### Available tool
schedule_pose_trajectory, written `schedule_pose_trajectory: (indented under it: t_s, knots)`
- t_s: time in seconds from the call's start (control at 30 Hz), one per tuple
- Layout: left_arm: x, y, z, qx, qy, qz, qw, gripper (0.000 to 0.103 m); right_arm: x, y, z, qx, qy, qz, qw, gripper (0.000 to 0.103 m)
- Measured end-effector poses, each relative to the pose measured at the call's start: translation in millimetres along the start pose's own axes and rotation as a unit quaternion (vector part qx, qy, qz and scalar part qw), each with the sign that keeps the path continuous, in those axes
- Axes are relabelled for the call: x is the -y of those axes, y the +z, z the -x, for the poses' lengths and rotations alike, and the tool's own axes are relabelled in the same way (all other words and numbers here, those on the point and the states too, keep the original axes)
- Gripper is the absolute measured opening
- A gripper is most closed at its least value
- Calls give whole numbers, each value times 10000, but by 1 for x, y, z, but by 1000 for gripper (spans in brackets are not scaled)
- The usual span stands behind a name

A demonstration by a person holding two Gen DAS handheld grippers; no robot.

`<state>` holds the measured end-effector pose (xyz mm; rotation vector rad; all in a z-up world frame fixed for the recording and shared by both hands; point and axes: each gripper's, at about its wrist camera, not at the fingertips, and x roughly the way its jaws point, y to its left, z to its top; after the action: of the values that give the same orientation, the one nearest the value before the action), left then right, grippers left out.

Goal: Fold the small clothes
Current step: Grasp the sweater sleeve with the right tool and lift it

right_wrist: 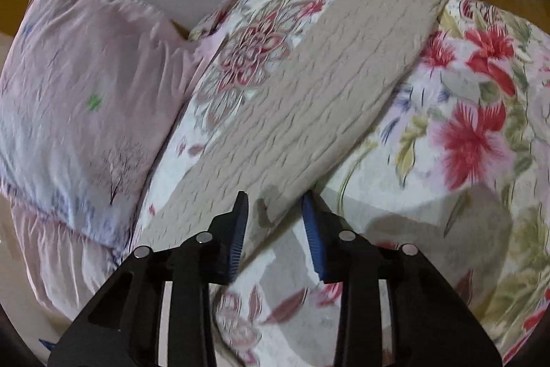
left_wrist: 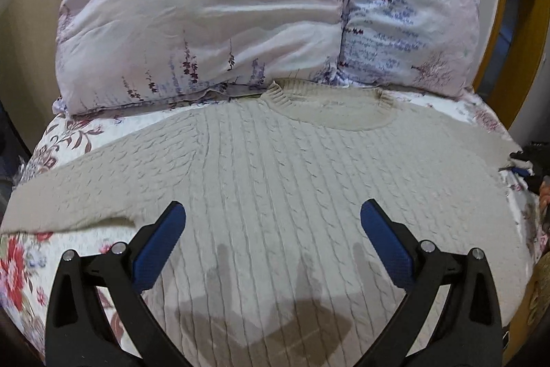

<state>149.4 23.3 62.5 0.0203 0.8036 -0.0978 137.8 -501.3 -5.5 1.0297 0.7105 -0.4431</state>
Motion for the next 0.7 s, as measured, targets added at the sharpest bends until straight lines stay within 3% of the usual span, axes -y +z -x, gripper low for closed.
schedule_pose_trajectory:
  t_s: [0.17,0.27,0.47,0.57,0.7]
  knots:
    - [-5,10,-20,-131,-60,105,9998,101,10,11,3,340,-192,-104,9992,23]
    - [-13,13,-31,-191,-294,362,9987,101,13,14,3,475,-327,-41,9983,16]
    - [-22,23,-41,-114,-628,612,9961,101,-22,6,15,977,-589,899,9894,11]
    - [-21,28,-43,-28,-678,570,9961,101,-58,-8,30,1237,-365,1563,9792,10]
    - [-23,32,-45,47,-865,652,9941,101,-115,-52,41,1103,388,2489,9615,10]
